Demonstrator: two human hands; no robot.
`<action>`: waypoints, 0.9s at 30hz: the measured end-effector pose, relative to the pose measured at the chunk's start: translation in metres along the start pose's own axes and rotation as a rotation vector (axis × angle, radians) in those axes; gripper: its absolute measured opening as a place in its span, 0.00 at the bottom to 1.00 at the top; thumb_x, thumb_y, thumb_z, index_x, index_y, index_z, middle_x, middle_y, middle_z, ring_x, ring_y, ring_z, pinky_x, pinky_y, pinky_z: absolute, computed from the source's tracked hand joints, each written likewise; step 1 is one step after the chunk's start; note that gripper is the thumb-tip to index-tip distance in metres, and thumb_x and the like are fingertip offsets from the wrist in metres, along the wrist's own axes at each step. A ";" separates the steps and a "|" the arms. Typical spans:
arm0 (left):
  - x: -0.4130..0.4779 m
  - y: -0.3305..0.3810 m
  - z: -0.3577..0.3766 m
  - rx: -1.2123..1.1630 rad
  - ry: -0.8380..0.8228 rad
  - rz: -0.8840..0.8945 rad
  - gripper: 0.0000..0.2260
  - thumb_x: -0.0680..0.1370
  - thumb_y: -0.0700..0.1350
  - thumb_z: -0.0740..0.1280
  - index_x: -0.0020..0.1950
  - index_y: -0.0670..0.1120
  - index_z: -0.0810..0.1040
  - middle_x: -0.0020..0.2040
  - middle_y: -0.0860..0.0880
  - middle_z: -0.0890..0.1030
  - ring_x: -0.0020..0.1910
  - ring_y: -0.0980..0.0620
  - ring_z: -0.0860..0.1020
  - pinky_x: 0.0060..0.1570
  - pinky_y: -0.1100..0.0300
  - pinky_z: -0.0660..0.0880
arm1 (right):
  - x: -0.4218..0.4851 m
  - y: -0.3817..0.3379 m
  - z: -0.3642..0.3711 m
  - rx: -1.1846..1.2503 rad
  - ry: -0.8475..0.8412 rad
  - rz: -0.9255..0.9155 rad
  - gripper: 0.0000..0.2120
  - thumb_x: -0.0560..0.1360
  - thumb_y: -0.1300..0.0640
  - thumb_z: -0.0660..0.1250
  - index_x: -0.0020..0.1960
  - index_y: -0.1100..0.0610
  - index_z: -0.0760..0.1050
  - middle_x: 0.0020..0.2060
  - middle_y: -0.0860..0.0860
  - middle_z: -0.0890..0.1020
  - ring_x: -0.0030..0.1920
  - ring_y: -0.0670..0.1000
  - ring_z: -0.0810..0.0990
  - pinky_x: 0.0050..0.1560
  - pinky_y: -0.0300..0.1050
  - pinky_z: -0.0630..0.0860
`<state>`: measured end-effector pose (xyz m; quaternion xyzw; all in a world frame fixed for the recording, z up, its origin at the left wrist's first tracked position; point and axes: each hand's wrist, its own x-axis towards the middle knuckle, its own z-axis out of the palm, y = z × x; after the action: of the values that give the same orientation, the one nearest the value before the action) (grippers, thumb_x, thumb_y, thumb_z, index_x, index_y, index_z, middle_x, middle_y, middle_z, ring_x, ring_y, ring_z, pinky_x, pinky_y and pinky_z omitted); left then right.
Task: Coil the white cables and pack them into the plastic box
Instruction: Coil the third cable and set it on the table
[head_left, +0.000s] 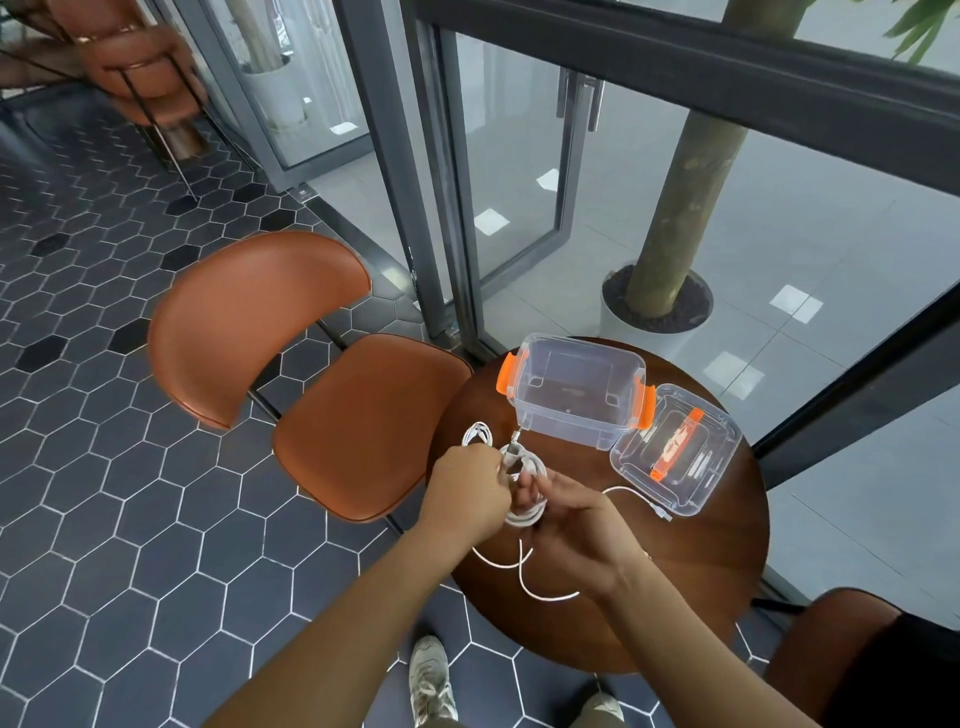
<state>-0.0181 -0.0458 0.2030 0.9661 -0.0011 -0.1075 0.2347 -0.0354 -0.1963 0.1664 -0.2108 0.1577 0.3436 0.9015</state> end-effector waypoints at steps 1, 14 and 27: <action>-0.001 0.001 0.001 0.049 0.025 0.041 0.09 0.79 0.46 0.64 0.45 0.46 0.82 0.43 0.43 0.84 0.45 0.42 0.81 0.41 0.52 0.72 | 0.003 0.003 0.004 0.042 0.032 -0.028 0.19 0.68 0.69 0.74 0.58 0.67 0.78 0.41 0.56 0.81 0.38 0.49 0.81 0.50 0.45 0.78; -0.009 -0.003 0.018 0.179 -0.059 0.164 0.06 0.80 0.45 0.63 0.54 0.47 0.77 0.47 0.46 0.82 0.48 0.44 0.80 0.42 0.54 0.69 | 0.003 0.010 0.001 -0.974 0.621 -0.523 0.11 0.74 0.65 0.73 0.49 0.54 0.73 0.34 0.50 0.86 0.34 0.49 0.85 0.40 0.51 0.81; -0.006 0.005 0.012 -0.927 -0.065 -0.239 0.10 0.81 0.44 0.68 0.41 0.48 0.85 0.34 0.46 0.84 0.32 0.49 0.81 0.32 0.54 0.79 | -0.005 -0.023 0.001 -1.126 0.451 -0.464 0.10 0.76 0.63 0.72 0.55 0.55 0.77 0.43 0.52 0.88 0.45 0.52 0.87 0.52 0.58 0.83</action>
<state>-0.0262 -0.0551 0.1965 0.7490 0.1508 -0.1530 0.6267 -0.0226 -0.2143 0.1756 -0.7467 0.0892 0.1173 0.6487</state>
